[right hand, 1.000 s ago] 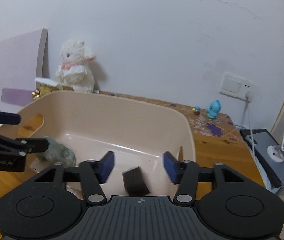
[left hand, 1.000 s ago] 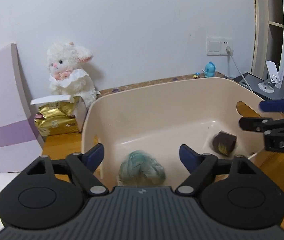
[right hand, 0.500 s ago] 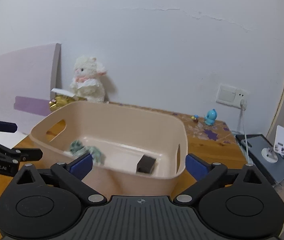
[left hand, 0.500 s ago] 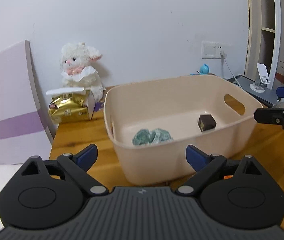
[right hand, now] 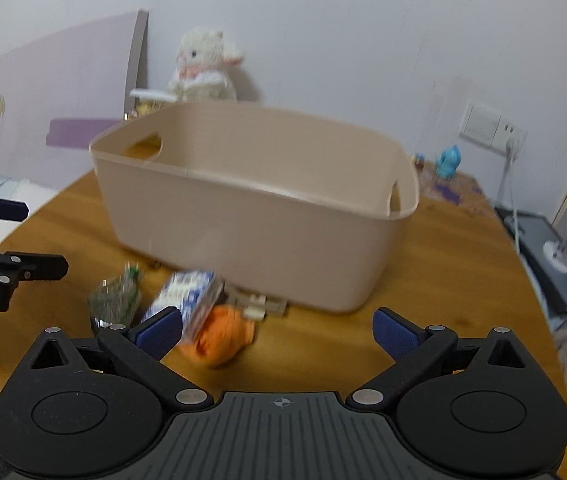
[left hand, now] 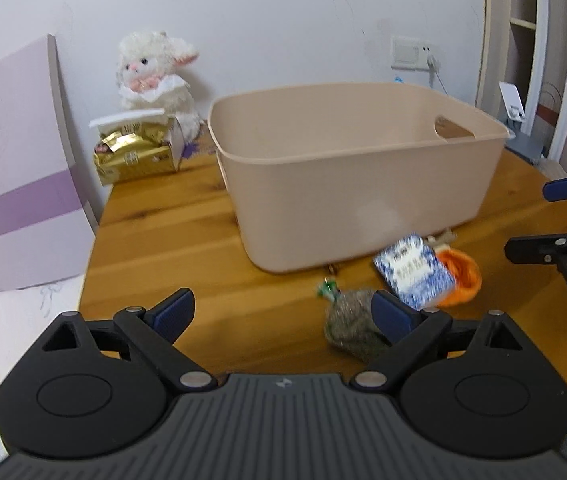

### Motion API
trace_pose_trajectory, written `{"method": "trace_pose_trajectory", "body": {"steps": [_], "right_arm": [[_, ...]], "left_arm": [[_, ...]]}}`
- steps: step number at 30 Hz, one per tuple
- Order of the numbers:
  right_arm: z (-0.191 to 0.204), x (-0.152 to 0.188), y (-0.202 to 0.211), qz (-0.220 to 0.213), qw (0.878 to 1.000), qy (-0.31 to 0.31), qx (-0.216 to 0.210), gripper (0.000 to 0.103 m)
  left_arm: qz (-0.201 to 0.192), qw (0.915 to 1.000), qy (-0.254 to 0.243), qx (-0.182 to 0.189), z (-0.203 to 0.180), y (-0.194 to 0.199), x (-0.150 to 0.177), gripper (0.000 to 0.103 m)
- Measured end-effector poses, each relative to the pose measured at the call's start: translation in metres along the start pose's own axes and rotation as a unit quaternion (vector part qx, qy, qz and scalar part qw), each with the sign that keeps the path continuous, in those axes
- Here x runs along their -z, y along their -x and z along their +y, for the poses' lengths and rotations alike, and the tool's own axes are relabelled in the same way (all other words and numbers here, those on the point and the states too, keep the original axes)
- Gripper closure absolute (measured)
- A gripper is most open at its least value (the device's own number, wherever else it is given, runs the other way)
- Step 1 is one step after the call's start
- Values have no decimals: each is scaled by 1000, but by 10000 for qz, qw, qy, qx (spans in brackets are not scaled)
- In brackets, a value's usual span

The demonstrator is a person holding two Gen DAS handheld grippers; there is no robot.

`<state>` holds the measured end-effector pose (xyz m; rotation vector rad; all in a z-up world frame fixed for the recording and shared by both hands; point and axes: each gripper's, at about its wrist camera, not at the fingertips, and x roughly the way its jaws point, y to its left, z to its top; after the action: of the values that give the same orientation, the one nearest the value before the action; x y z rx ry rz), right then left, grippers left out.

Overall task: Organize objects
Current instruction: 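Grasp the green-wrapped bag with the left tool while the right tool grasps the orange sock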

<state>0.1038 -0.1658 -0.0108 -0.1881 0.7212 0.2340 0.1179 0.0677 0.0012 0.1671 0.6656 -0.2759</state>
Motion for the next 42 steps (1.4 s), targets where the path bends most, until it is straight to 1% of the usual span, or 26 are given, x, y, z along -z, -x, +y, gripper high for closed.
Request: {"method": "trace_pose_trajectory", "body": {"steps": [2,6,9,13,19,24,27,28,29,30,33,35,36,37,39,40,42], "right_arm": [[2,5,-6,99,9999,27,2,0],[5,14,-19,286,9996,41,-38,0],[6,21,-30,398,9992,65,-59,0],[8,29,-42,476,9988,68,-104,0],[9,32,-56,426,9989,26,-178,0],[14,29,-62,282,9992,151,-226,7],[17,27,-64,212,9993,182,-251,13],[17,27,-65,197,9993,176,-265,16],[17,27,-65,176,9993,160,-286,19],[18,27,-65,163,9993,144,-317,20],[19,26,-64,176,9987,129,-458,31],[21,26,-62,183,9981,143,-569,49],[24,26,-62,184,9978,176,-615,55],[28,26,-61,191,9974,236,-649,70],[34,26,-59,171,9975,357,-586,85],[35,26,-59,175,9974,404,-567,90],[35,28,-57,199,9974,359,-594,91]], "left_arm": [[87,9999,9,70,-1,-4,4,7],[313,9989,111,339,-5,-16,12,7],[439,9981,94,411,-10,-25,18,7],[510,9969,145,586,-15,-34,21,7],[521,9958,195,729,-22,-46,16,7],[518,9943,360,861,-22,-56,12,8],[534,9933,397,949,-23,-61,11,12],[546,9929,396,979,-23,-62,11,17],[510,9936,346,945,-25,-61,11,19],[485,9941,281,927,-26,-61,11,25],[467,9935,262,1000,-26,-60,11,29],[454,9928,305,1065,-23,-60,11,33],[448,9925,329,1084,-22,-59,10,36],[447,9924,344,1096,-22,-59,10,37],[446,9921,366,1110,-22,-59,11,37],[437,9923,362,1103,-22,-58,11,38],[424,9924,343,1104,-23,-57,13,38]]}}
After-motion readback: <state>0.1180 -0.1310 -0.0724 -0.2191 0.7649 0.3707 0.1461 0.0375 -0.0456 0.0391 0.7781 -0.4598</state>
